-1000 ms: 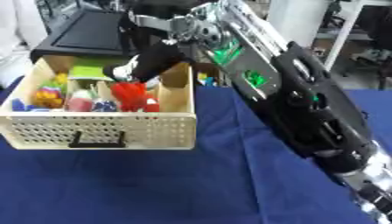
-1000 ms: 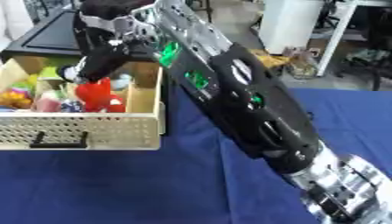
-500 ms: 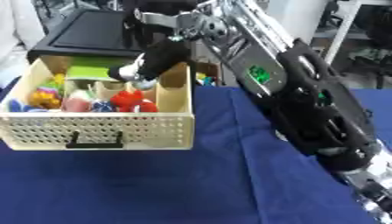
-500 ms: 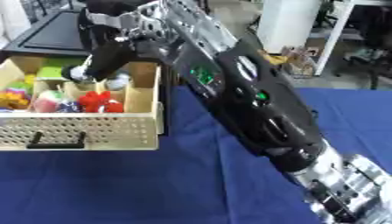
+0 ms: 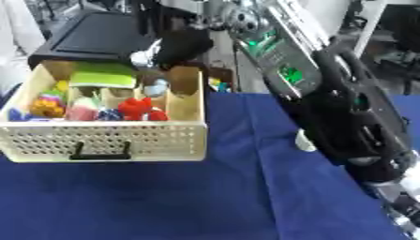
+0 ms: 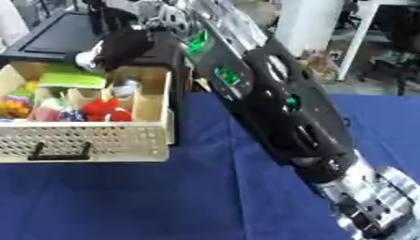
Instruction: Pick up objects from table and place into drawer.
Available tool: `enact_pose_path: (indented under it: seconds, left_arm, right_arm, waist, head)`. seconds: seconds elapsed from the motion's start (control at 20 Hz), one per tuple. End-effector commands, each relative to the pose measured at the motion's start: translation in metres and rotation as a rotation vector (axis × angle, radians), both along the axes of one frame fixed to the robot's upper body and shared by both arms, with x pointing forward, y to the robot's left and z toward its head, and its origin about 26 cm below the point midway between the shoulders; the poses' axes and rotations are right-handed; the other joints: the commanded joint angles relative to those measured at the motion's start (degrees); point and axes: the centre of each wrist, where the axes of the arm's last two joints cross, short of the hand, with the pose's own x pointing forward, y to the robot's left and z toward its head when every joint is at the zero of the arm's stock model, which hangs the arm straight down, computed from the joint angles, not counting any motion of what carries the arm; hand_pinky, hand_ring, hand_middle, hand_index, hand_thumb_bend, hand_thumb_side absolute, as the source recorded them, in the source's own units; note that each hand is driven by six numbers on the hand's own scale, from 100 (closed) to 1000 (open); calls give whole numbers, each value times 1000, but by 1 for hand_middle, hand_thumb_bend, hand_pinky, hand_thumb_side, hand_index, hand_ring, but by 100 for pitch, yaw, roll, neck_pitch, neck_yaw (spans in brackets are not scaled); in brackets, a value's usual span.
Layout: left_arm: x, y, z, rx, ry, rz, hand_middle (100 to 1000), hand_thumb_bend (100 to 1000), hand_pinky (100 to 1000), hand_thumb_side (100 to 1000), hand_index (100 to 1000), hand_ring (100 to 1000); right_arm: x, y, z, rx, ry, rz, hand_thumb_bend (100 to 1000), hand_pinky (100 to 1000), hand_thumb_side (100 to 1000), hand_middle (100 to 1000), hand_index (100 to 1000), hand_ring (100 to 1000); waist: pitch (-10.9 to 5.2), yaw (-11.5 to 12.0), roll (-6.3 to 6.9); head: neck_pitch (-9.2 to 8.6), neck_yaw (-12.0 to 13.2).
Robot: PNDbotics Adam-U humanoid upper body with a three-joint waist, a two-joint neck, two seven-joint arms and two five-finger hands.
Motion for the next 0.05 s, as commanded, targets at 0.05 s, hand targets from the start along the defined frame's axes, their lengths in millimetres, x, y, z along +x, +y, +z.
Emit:
enact_pose_path:
  seconds: [0.05]
  left_arm:
    - [-3, 4, 5, 6, -25, 23, 648, 534, 420, 1000, 823, 549]
  right_arm:
    - [-21, -30, 32, 115, -128, -41, 363, 400, 915, 577, 732, 622]
  waist:
    - [-71, -43, 46]
  head:
    - [54, 170]
